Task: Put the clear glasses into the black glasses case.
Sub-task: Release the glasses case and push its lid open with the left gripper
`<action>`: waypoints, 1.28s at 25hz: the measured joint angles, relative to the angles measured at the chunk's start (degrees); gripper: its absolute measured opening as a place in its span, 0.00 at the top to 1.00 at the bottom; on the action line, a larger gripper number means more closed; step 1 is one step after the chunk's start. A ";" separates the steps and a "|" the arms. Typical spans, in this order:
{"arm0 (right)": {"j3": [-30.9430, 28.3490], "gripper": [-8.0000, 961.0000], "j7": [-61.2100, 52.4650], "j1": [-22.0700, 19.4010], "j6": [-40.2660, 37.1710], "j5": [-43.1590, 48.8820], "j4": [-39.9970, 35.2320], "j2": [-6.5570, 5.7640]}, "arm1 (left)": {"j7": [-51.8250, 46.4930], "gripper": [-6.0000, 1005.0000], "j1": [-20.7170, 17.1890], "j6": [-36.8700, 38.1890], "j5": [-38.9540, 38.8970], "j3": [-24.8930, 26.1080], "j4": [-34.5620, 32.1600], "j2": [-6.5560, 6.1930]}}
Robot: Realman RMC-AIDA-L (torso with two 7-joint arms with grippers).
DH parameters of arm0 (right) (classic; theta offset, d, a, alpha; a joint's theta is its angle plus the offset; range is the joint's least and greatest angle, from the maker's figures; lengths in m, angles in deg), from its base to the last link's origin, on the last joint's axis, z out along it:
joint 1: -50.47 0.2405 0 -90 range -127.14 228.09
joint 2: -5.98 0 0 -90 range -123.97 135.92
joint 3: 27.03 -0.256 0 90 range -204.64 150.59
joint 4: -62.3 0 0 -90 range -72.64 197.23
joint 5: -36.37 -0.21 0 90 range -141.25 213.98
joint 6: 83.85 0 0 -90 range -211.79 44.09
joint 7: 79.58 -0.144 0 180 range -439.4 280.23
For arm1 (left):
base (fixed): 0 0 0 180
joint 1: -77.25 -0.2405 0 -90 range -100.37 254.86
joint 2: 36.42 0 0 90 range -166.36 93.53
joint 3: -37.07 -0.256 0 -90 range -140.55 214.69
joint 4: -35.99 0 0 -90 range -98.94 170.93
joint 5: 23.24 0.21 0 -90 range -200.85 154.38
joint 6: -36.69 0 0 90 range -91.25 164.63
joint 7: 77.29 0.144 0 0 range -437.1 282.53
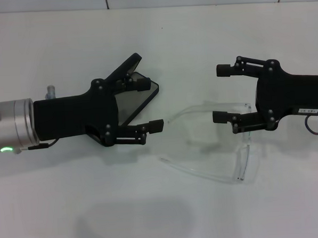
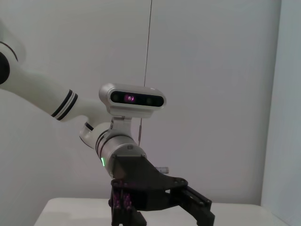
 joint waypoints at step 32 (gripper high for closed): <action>0.02 0.09 0.00 0.26 0.82 -0.07 -0.62 0.00 | -46.74 0.26 3.49 -14.19 42.42 17.06 -23.65 4.79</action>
